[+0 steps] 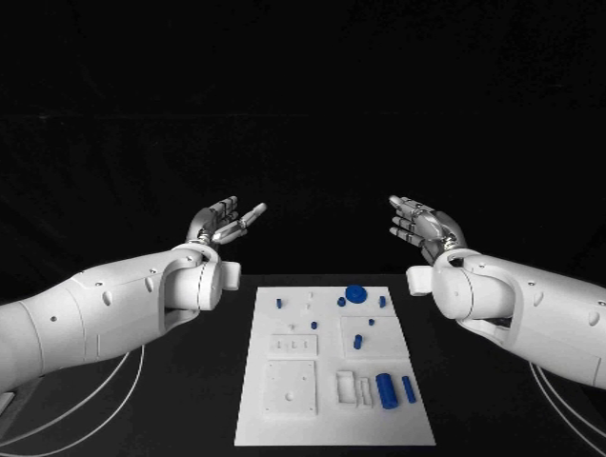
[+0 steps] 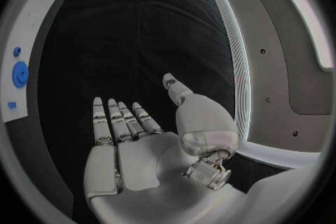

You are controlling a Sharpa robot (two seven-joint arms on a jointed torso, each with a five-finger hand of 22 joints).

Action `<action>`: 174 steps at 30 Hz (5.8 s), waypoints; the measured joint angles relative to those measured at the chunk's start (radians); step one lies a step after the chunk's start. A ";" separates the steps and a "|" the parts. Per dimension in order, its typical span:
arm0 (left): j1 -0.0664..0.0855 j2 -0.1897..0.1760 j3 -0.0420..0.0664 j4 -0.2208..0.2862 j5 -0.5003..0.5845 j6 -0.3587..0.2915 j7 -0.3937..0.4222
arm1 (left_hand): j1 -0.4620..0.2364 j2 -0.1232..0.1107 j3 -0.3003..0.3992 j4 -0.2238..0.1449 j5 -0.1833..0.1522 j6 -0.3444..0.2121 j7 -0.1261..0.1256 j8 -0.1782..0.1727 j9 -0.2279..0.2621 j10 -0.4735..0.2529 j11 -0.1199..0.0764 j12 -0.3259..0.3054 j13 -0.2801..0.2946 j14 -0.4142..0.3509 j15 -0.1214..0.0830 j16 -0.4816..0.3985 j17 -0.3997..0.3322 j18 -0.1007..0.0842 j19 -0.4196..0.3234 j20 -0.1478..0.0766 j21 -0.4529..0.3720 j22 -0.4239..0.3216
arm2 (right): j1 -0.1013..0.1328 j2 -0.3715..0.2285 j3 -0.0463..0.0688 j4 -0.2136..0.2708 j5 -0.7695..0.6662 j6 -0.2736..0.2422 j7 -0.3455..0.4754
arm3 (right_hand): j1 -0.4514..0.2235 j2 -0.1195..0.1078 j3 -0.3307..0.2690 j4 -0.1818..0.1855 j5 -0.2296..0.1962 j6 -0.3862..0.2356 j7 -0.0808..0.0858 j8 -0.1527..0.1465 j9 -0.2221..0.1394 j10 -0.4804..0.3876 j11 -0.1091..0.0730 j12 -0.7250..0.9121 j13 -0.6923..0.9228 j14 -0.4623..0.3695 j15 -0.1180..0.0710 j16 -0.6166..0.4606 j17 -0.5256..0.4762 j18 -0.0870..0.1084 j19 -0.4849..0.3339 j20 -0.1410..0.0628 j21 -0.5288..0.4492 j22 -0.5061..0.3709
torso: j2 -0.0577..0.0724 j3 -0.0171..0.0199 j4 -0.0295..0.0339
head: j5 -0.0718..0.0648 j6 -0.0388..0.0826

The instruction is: Assemble the parts on the task board

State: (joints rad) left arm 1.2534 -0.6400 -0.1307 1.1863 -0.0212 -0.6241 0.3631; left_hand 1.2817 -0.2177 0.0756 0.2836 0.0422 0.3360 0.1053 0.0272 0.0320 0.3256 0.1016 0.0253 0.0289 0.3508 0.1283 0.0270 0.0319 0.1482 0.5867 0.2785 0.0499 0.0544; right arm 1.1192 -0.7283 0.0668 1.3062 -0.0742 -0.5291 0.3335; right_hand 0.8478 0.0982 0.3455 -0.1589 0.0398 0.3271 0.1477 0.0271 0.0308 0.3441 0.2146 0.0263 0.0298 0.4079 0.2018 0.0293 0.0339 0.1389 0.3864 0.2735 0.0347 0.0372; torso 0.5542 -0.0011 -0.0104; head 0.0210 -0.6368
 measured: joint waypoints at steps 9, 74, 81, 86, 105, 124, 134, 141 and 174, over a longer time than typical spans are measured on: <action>0.059 0.042 -0.035 -0.118 -0.026 0.107 -0.093 | 0.046 -0.002 0.006 0.012 0.004 0.027 0.009 0.004 0.002 0.029 0.007 0.003 0.002 0.021 0.004 0.004 0.001 0.015 0.023 0.013 0.000 0.002 | 0.032 0.024 0.029 -0.124 -0.086 0.227 -0.148 | 0.129 -0.016 0.014 -0.051 0.005 0.064 0.002 0.007 0.004 0.066 -0.004 0.004 0.004 0.061 0.000 0.004 0.004 0.016 0.043 0.007 0.003 0.003 | 0.000 0.0000 -0.0002 | 0.000 0.000; 0.091 -0.245 -0.001 0.374 -0.165 0.350 -0.097 | 0.041 0.173 -0.039 -0.251 0.011 0.559 0.048 0.039 0.034 0.728 0.025 0.034 0.031 0.847 -0.076 0.503 0.235 -0.057 0.448 -0.245 0.615 0.364 | -0.041 0.132 0.029 -0.143 -1.772 0.114 -0.468 | 0.362 -0.284 0.264 -0.086 0.014 0.791 -0.044 0.036 0.040 0.829 -0.137 0.034 0.031 1.051 -0.220 0.700 0.676 0.006 0.948 -0.309 0.641 0.531 | 0.206 -0.0574 0.0416 | -0.042 0.029; 0.095 -0.250 0.002 0.388 -0.171 0.351 -0.099 | 0.037 0.170 -0.035 -0.247 0.011 0.550 0.057 0.039 0.034 0.725 0.029 0.034 0.031 0.847 -0.076 0.503 0.234 -0.057 0.448 -0.245 0.615 0.365 | -0.042 0.148 0.028 -0.156 -1.802 0.099 -0.495 | 0.356 -0.289 0.269 -0.081 0.014 0.791 -0.044 0.037 0.040 0.823 -0.131 0.034 0.031 1.051 -0.220 0.714 0.682 0.006 0.954 -0.311 0.688 0.596 | 0.223 -0.0606 0.0425 | -0.040 0.032; 0.097 -0.249 0.005 0.389 -0.173 0.350 -0.100 | 0.041 0.166 -0.031 -0.243 0.011 0.545 0.062 0.039 0.034 0.725 0.029 0.034 0.031 0.847 -0.076 0.503 0.233 -0.047 0.448 -0.245 0.615 0.365 | -0.042 0.158 0.028 -0.166 -1.813 0.096 -0.506 | 0.356 -0.289 0.278 -0.082 0.014 0.791 -0.044 0.036 0.040 0.823 -0.131 0.034 0.031 1.051 -0.220 0.720 0.684 0.005 0.954 -0.311 0.706 0.650 | 0.232 -0.0613 0.0445 | -0.041 0.034; 0.100 -0.234 0.007 0.369 -0.180 0.353 -0.107 | 0.041 0.166 -0.028 -0.240 0.011 0.545 0.062 0.039 0.034 0.721 0.032 0.034 0.031 0.847 -0.076 0.503 0.232 -0.046 0.444 -0.241 0.615 0.365 | -0.042 0.183 0.027 -0.209 -1.812 0.105 -0.522 | 0.357 -0.289 0.296 -0.095 0.014 0.791 -0.044 0.036 0.040 0.823 -0.131 0.034 0.031 1.048 -0.216 0.726 0.682 0.000 0.954 -0.311 0.697 0.715 | 0.252 -0.0662 0.0473 | -0.045 0.043; 0.100 -0.231 0.007 0.366 -0.183 0.359 -0.110 | 0.044 0.162 -0.025 -0.237 0.011 0.545 0.062 0.039 0.034 0.721 0.032 0.034 0.031 0.847 -0.076 0.503 0.231 -0.048 0.444 -0.241 0.615 0.365 | -0.042 0.195 0.023 -0.217 -1.805 0.138 -0.520 | 0.371 -0.237 0.300 -0.097 0.014 0.847 -0.050 0.036 0.044 0.886 -0.155 0.034 0.031 1.046 -0.218 0.737 0.684 -0.007 0.961 -0.318 0.697 0.777 | 0.262 -0.0688 0.0485 | -0.045 0.050; 0.100 -0.230 0.007 0.363 -0.183 0.360 -0.112 | 0.044 0.162 -0.025 -0.237 0.011 0.545 0.062 0.039 0.034 0.721 0.032 0.034 0.031 0.847 -0.076 0.503 0.231 -0.048 0.444 -0.241 0.615 0.364 | -0.040 0.197 0.024 -0.222 -1.804 0.150 -0.518 | 0.363 -0.229 0.291 -0.106 0.014 0.852 -0.048 0.036 0.043 0.887 -0.156 0.034 0.030 1.044 -0.220 0.737 0.685 -0.009 0.963 -0.320 0.687 0.814 | 0.266 -0.0694 0.0475 | -0.044 0.050; 0.100 -0.228 0.007 0.359 -0.183 0.361 -0.113 | 0.044 0.162 -0.025 -0.237 0.011 0.545 0.062 0.039 0.034 0.721 0.032 0.034 0.031 0.847 -0.076 0.503 0.231 -0.048 0.444 -0.241 0.615 0.364 | -0.039 0.195 0.024 -0.217 -1.804 0.144 -0.517 | 0.383 -0.209 0.298 -0.113 0.013 0.882 -0.051 0.039 0.047 0.927 -0.163 0.031 0.029 1.046 -0.230 0.744 0.685 -0.016 0.974 -0.331 0.701 0.862 | 0.267 -0.0701 0.0473 | -0.044 0.050; 0.100 -0.215 0.007 0.349 -0.183 0.363 -0.120 | 0.044 0.163 -0.025 -0.237 0.011 0.545 0.062 0.039 0.034 0.718 0.029 0.034 0.031 0.844 -0.072 0.503 0.231 -0.055 0.444 -0.241 0.620 0.363 | -0.026 0.289 0.025 -0.182 -1.856 0.012 -0.626 | 0.399 -0.176 0.267 -0.122 0.006 0.936 -0.072 0.035 0.121 0.988 -0.178 0.030 0.032 1.047 -0.250 0.745 0.688 -0.040 1.002 -0.359 0.706 1.026 | 0.273 -0.0725 0.0507 | -0.047 0.079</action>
State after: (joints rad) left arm 1.3536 -0.8548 -0.1233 1.5353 -0.2046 -0.2609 0.2430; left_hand 1.3262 -0.0552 0.0506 0.0463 0.0531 0.8806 0.1677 0.0660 0.0659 1.0431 0.1304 0.0595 0.0595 1.1948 0.0558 0.5298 0.2628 0.0930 1.0310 0.0376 0.6696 0.4174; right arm 1.0932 -0.4388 0.0922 1.1241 -1.9298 -0.5174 -0.2921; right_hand 1.2466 -0.0774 0.6125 -0.2807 0.0456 1.2635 0.0757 0.0626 0.1517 1.3318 0.0370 0.0560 0.0613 1.4545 -0.0481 0.7741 0.7219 0.0993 1.3885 -0.0853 0.7405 1.0628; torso 0.8268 -0.0735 0.0404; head -0.0259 -0.5573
